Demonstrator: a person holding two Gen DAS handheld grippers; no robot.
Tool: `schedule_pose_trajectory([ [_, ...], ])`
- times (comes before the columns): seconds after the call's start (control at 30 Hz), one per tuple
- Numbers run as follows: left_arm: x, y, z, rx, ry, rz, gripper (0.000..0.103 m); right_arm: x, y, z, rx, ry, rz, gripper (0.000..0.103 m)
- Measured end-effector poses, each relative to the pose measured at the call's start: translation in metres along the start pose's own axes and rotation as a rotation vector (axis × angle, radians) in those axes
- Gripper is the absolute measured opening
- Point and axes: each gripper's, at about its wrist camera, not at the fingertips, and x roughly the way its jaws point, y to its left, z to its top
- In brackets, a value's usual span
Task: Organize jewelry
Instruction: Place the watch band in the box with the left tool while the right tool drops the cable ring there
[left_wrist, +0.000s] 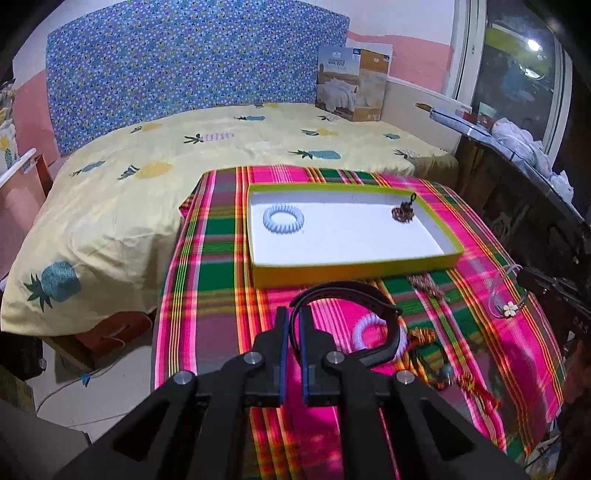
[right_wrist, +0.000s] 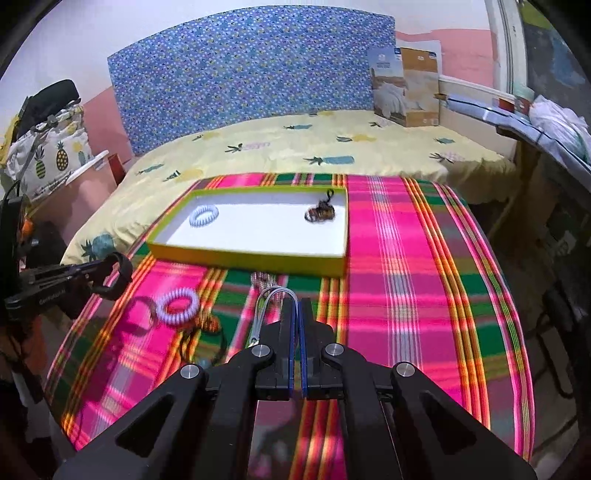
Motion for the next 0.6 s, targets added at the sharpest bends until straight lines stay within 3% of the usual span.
schedule_pose_trajectory([
  [0.3, 0.026, 0.001, 0.033, 0.012, -0.004, 0.027, 0.006, 0.031, -0.006, 0.038, -0.004, -0.019, 0.004, 0.001],
  [0.6, 0.057, 0.003, 0.056, 0.023, 0.011, 0.054, 0.006, 0.076, -0.022, 0.060, 0.034, 0.024, 0.005, 0.001],
])
